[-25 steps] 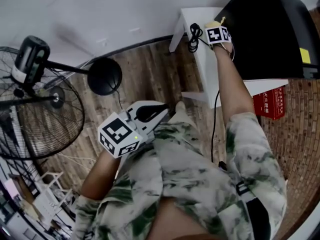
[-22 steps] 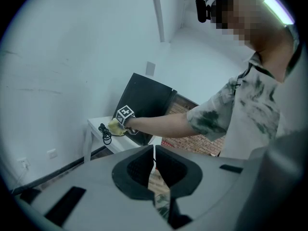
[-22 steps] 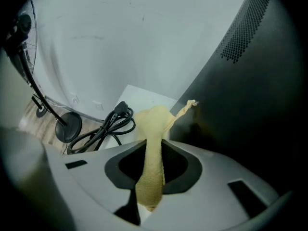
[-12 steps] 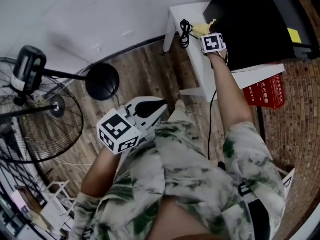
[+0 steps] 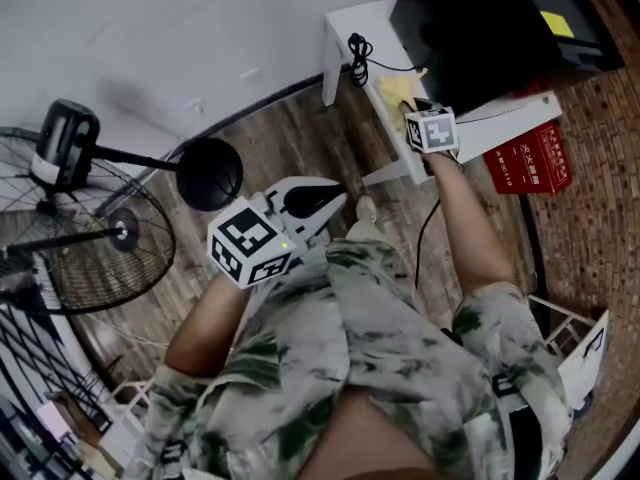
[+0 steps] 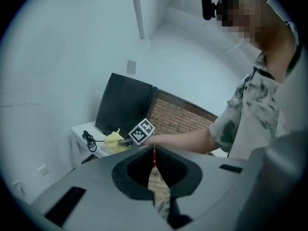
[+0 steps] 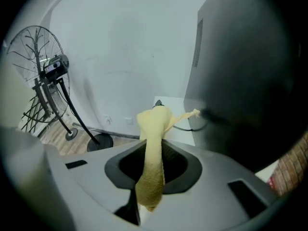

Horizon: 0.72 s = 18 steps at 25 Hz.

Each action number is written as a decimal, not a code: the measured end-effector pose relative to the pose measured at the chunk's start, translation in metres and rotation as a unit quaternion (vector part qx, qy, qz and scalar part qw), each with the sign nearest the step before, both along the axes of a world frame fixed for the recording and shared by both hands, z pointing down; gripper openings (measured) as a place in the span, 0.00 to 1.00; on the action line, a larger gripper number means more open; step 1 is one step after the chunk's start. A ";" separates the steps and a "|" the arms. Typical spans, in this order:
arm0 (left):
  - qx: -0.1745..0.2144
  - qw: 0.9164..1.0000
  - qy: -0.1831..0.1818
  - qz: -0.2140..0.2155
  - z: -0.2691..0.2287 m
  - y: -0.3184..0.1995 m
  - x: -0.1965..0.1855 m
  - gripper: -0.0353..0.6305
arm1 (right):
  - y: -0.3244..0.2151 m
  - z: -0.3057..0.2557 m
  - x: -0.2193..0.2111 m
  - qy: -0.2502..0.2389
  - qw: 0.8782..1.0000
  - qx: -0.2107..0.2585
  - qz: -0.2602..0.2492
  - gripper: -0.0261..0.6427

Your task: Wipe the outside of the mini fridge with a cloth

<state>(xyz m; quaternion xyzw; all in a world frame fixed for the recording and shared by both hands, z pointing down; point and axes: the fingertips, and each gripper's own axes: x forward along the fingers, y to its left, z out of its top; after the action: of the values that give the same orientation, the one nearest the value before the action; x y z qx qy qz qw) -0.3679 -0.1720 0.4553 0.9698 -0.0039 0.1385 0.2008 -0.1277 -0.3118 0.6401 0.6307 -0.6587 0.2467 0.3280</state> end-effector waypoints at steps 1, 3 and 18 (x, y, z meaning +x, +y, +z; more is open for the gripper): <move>0.002 1.000 0.000 0.006 0.000 0.004 0.000 0.09 | 0.011 -0.001 -0.004 -0.006 1.000 0.004 0.000 0.17; 0.003 1.000 0.000 0.018 0.001 0.013 0.000 0.09 | 0.034 -0.004 -0.011 -0.019 1.000 0.013 -0.002 0.17; 0.018 0.998 -0.012 0.064 0.015 0.062 0.011 0.09 | 0.201 -0.043 -0.068 -0.096 0.994 0.056 -0.014 0.17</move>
<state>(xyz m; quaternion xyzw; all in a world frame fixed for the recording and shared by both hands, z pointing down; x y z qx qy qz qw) -0.3571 -0.1102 0.4707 0.9697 0.0535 0.1625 0.1743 -0.1954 -0.1105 0.5968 0.6126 -0.7085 0.2638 0.2307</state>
